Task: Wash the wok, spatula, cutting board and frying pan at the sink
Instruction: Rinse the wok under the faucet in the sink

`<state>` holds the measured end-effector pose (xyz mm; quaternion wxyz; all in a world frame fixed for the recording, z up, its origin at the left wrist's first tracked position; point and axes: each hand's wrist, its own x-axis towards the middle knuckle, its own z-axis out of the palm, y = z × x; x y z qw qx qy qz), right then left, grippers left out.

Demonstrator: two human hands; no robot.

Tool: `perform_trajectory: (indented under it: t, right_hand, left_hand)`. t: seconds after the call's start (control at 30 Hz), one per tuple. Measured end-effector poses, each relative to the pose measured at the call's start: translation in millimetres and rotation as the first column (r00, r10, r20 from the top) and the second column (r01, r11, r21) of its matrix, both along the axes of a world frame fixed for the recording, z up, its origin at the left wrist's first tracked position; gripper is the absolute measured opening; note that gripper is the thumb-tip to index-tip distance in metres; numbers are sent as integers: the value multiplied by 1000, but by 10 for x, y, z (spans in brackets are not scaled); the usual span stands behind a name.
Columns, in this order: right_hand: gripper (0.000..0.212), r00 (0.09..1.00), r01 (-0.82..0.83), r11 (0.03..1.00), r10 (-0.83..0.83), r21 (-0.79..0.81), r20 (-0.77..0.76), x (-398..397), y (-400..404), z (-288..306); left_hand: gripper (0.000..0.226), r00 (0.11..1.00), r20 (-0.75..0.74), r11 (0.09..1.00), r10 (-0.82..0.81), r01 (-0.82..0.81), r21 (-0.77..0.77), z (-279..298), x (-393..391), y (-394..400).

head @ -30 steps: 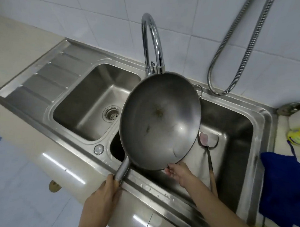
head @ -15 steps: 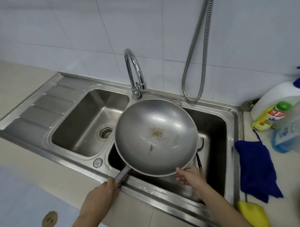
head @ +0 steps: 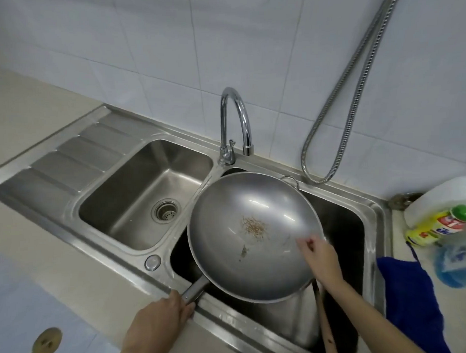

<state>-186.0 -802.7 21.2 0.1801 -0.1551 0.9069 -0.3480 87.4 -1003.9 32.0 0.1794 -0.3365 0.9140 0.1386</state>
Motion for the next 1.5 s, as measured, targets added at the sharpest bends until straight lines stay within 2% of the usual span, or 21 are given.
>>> perform_trajectory:
  t: [0.17, 0.2, 0.27, 0.33, 0.4, 0.5, 0.6, 0.67, 0.73, 0.77, 0.8, 0.9, 0.97, 1.07, 1.13, 1.23, 1.3, 1.33, 1.4, 1.43, 1.5]
  right_hand:
    - [18, 962, -262, 961, 252, -93, -105, -715, -1249, 73]
    - [21, 949, -309, 945, 300, -103, -99, -822, -1503, 126]
    - [31, 923, -379, 919, 367, -109, -118, -1005, -1959, 225]
    - [30, 915, -403, 902, 390, -157, -109, -1149, -2320, 307]
    - [22, 890, -456, 865, 443, -209, -108, -1307, -2542, 269]
    - [26, 874, -486, 849, 473, -207, -113, -1452, -2610, 115]
    - [33, 796, -602, 788, 578, -130, -180, -1513, -2731, 37]
    - [38, 701, -689, 724, 657, -29, -278, -1565, -2843, -56]
    - [37, 642, -750, 660, 711, -42, -287, -1769, -2943, -412]
    - [37, 590, -783, 622, 747, 9, -306, -1695, -2882, -325]
    - [40, 577, -790, 613, 751, 17, -320, -1570, -2757, -176]
    - [33, 707, -696, 712, 657, -91, -261, -1371, -2376, -10]
    - [25, 769, -620, 782, 591, -60, -242, -1310, -2005, -134]
    - [21, 889, -408, 913, 399, 6, -225, -1132, -1214, -395]
    - [17, 925, -257, 964, 265, 63, -274, -911, -658, -537]
    - [15, 928, -80, 992, 109, 97, -357, -410, -42, -541]
    - [25, 933, 23, 996, 10, 88, -359, -32, 189, -501]
    - [30, 950, 85, 996, -69, 39, -303, 140, 268, -492]
    - [30, 975, 195, 973, -206, -120, -82, 420, 350, -486]
    - [28, 968, 250, 954, -247, -164, 40, 510, 354, -513]
    - [25, 943, 317, 928, -286, -195, 169, 695, 366, -544]
  left_hand:
    - [49, 999, 42, 998, 26, -28, 61, -91, -17, -64]
    - [54, 998, 52, 996, 44, -48, 80, -121, -16, -82]
    - [76, 994, 83, 990, 67, -77, 120, -149, -22, -110]
    - [104, 990, 109, 979, 87, -105, 175, -142, -34, -136]
    - [119, 987, 118, 972, 105, -127, 198, -115, -47, -155]
    - [138, 986, 117, 970, 123, -144, 194, -109, -63, -178]
    - [137, 986, 106, 984, 125, -137, 117, -141, -48, -203]
    - [135, 987, 111, 988, 117, -128, 91, -114, -44, -207]
    - [134, 986, 115, 987, 119, -130, 95, -103, -58, -183]
    - [134, 986, 113, 985, 124, -136, 103, -93, -65, -178]
    - [133, 986, 107, 984, 126, -138, 110, -95, -64, -177]
    - [130, 990, 82, 988, 113, -121, 99, -112, -50, -181]
    - [128, 993, 66, 992, 98, -103, 77, -123, -41, -179]
    - [119, 997, 57, 997, 59, -61, 36, -134, -18, -169]
    - [100, 999, 21, 999, 31, -32, 11, -147, 0, -159]
    - [59, 1000, 14, 1000, 3, -3, -2, -146, 2, -140]
    - [42, 1000, 20, 1000, 1, -1, -7, -140, 1, -128]
    - [41, 1000, 17, 1000, -1, 1, -7, -140, 1, -125]
    - [42, 1000, 18, 1000, 6, -7, 6, -130, 6, -124]
    - [43, 1000, 22, 1000, 14, -14, 12, -131, -4, -132]
    - [43, 1000, 24, 1000, 14, -14, 8, -99, -4, -99]
